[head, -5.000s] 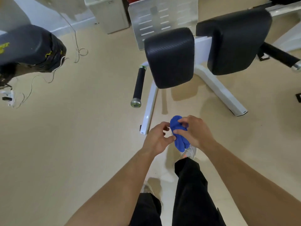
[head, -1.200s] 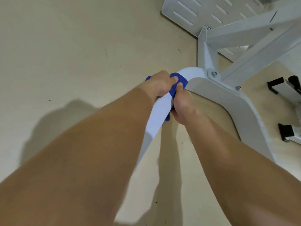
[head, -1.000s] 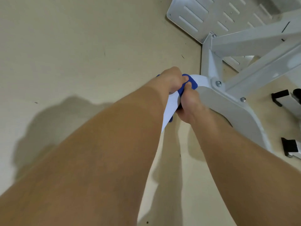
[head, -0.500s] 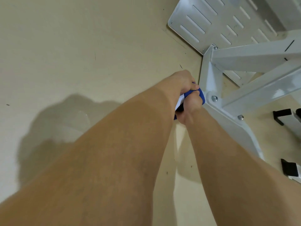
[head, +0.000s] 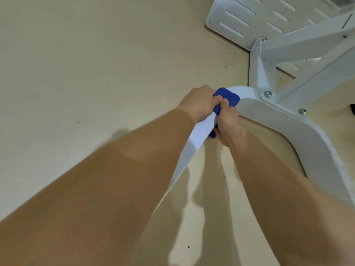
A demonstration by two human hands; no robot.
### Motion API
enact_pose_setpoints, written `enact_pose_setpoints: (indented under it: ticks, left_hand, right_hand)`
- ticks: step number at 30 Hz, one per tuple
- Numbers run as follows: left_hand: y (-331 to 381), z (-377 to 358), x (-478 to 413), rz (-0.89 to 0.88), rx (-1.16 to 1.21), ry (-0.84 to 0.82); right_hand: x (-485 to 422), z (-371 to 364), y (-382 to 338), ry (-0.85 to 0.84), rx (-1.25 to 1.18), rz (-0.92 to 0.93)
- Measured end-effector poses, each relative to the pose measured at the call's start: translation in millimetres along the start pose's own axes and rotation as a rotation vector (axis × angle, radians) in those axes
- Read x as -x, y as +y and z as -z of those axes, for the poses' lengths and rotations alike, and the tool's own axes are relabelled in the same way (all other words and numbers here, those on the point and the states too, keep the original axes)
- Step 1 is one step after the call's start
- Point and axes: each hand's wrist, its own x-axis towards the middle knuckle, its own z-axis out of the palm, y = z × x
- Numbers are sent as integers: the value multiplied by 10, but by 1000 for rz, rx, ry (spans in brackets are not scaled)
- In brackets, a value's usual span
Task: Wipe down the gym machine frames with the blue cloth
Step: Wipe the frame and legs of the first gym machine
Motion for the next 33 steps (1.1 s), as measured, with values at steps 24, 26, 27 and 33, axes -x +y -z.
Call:
enact_pose_setpoints:
  ticks: [24,26,27,33]
  left_hand:
    - [-298,269,1048,13,129,-53]
    - [-357,266,1277,10,110,-13]
    - [-397,288,1443,3,99,-12]
    - [-690,666,2774,57,-5,-98]
  right_hand:
    - [957,-261,290,-102,83,-2]
    - [1202,-348,306,-72,33,61]
    - [1361,-409,368,-61,16,86]
    - [2652,-835,829,-83,-19,24]
